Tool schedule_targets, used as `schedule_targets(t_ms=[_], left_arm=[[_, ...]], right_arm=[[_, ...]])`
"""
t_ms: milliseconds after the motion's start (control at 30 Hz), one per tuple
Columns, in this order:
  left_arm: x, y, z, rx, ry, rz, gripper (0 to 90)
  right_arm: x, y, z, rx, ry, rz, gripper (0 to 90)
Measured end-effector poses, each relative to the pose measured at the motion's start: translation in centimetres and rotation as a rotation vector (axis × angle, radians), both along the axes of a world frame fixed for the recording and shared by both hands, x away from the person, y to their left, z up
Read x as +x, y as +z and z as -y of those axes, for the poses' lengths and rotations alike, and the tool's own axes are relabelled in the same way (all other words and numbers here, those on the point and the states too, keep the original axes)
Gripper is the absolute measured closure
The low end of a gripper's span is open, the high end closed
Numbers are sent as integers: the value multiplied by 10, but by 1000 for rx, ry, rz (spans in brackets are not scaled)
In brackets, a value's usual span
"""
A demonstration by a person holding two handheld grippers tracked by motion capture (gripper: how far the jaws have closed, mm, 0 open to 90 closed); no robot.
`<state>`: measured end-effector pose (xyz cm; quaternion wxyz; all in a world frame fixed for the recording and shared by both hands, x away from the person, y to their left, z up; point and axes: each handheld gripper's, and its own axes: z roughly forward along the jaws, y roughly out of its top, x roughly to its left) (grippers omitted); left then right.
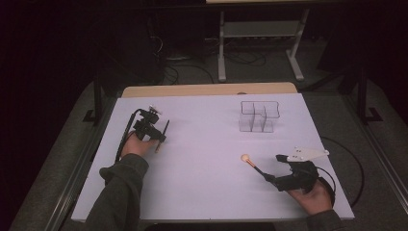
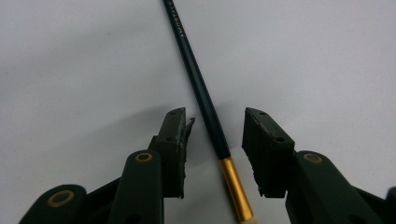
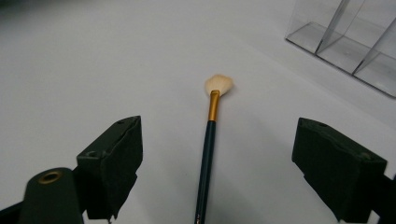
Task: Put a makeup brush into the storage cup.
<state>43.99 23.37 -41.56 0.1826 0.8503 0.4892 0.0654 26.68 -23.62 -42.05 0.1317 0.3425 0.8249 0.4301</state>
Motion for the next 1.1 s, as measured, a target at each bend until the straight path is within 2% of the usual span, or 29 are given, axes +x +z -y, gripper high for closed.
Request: schedule_targets(t_ms=[33,333,533,800,933,1100], left_arm=[[1,0,-1,20,-15,-11,618],[0,-2,0,43,-20,-20,696],[0,-2,1,62,-15,-15,745],[-2,-2,6,119,-1,-12,825],[-1,-2,8,121,5,-12,832],[0,-1,5,105,6,-20,834]], right_arm=[[0,0,0,0,0,0,154],[0,0,0,3,0,-4,154],[-1,1,1,6,2,-2,154],[-1,1,-1,3,10,6,155],[-2,1,-1,2,11,2,156],[-2,1,0,4,7,0,156]])
